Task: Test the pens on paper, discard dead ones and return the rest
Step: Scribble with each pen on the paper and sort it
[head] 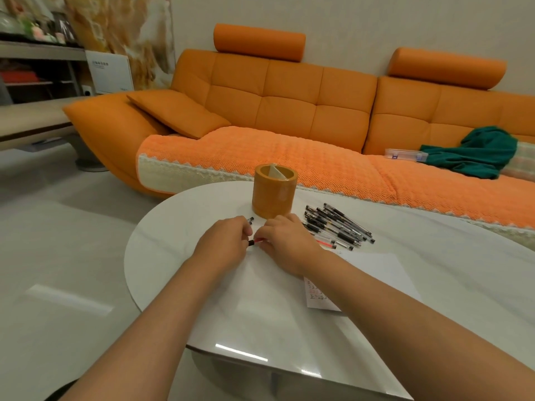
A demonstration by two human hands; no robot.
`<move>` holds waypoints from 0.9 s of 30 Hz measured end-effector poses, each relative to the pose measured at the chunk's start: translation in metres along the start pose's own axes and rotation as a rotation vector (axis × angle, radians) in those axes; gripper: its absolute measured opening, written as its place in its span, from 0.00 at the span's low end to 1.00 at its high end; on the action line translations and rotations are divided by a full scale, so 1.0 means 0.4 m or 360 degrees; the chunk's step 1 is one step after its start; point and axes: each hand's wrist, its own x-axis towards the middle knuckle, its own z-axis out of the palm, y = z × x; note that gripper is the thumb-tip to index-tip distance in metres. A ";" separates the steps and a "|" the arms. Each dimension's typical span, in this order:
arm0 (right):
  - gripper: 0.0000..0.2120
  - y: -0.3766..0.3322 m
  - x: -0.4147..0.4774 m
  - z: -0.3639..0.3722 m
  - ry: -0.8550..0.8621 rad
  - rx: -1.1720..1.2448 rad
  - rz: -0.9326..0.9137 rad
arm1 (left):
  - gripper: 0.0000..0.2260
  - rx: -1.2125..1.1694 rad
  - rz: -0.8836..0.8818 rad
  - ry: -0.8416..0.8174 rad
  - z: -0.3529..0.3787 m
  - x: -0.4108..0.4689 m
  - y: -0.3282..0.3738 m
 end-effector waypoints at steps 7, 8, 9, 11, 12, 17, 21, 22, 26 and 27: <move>0.09 0.036 -0.062 -0.041 0.0072 0.0094 0.0108 | 0.11 -0.0064 0.0196 0.0024 0.002 -0.007 0.026; 0.09 0.042 -0.078 -0.049 0.0073 0.0120 0.0148 | 0.11 -0.0029 0.0203 -0.0010 0.005 -0.007 0.030; 0.09 0.049 -0.096 -0.054 0.0075 0.0147 0.0195 | 0.11 -0.0008 0.0201 -0.0055 0.009 -0.007 0.035; 0.09 0.063 -0.134 -0.062 0.0073 0.0190 0.0280 | 0.10 -0.0003 0.0197 -0.0139 0.016 -0.007 0.050; 0.09 0.069 -0.152 -0.064 0.0066 0.0193 0.0307 | 0.10 -0.0014 0.0210 -0.0165 0.020 -0.007 0.060; 0.11 0.100 -0.240 -0.068 0.0094 0.0173 0.0360 | 0.07 -0.0251 0.0336 -0.0235 0.055 -0.016 0.137; 0.13 0.123 -0.298 -0.076 0.0148 0.0185 0.0436 | 0.05 -0.0419 0.0411 -0.0269 0.084 -0.020 0.186; 0.14 0.130 -0.309 -0.079 0.0156 0.0196 0.0455 | 0.05 -0.0442 0.0433 -0.0278 0.090 -0.023 0.196; 0.11 0.160 -0.347 -0.081 0.0139 0.0204 0.0495 | 0.07 -0.0443 0.0523 -0.0282 0.119 -0.028 0.227; 0.10 0.166 -0.355 -0.079 0.0132 0.0221 0.0507 | 0.08 -0.0417 0.0535 -0.0294 0.126 -0.029 0.233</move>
